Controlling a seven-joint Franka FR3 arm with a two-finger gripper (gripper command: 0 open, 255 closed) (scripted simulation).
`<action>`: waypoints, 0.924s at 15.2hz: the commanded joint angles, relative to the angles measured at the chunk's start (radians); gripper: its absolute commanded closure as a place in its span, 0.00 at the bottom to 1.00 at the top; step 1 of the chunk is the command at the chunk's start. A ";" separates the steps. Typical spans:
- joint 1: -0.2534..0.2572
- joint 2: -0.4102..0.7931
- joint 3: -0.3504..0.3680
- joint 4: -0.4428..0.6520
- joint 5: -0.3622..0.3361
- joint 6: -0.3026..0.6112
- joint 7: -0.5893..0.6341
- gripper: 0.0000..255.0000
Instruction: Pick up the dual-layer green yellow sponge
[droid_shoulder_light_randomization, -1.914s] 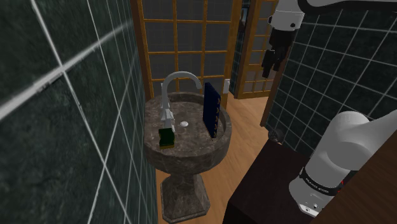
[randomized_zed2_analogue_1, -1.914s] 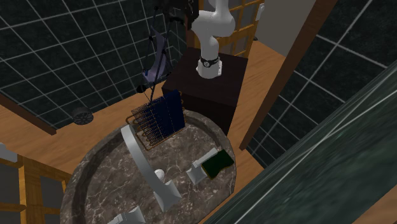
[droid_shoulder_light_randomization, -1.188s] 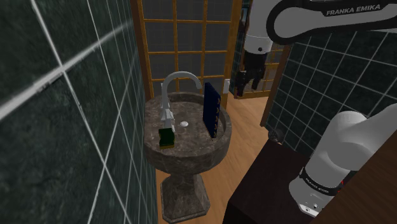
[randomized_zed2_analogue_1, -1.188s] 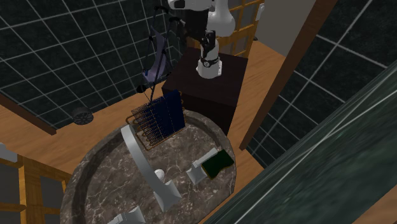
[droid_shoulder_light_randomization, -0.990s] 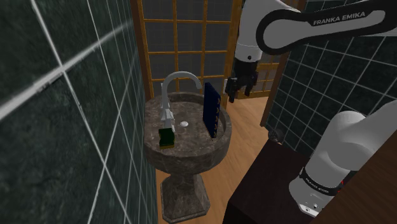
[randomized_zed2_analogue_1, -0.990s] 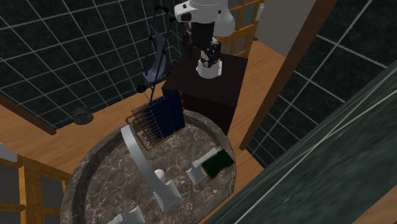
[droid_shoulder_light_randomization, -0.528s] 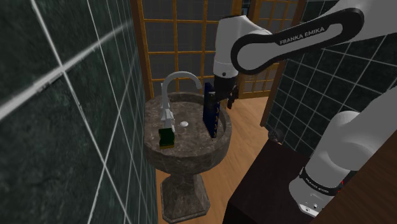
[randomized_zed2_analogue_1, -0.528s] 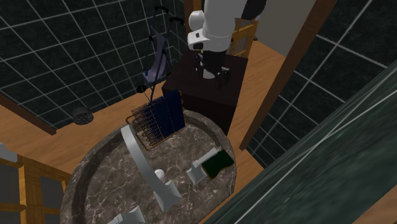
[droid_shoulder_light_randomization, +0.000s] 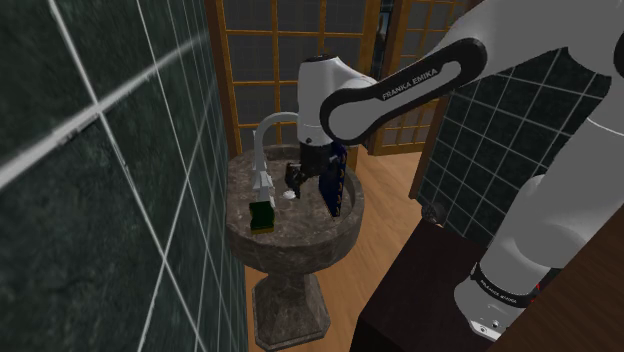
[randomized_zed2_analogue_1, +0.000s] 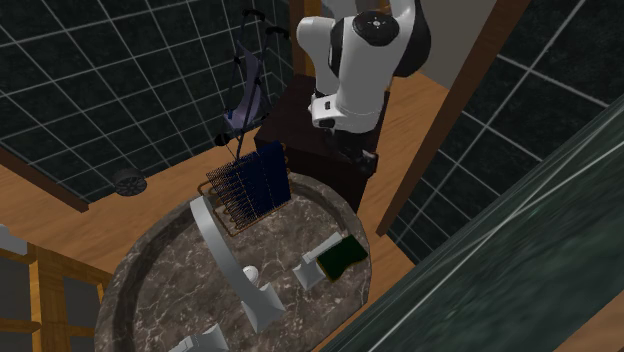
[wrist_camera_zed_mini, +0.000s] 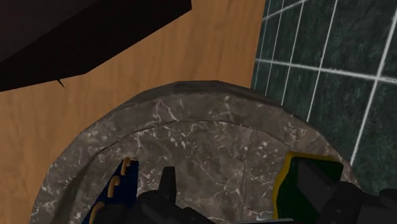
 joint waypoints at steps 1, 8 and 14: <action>0.005 0.082 0.018 0.044 -0.028 0.034 0.070 0.00; 0.057 0.369 0.021 0.259 -0.147 0.088 0.281 0.00; 0.116 0.562 -0.011 0.435 -0.206 0.098 0.388 0.00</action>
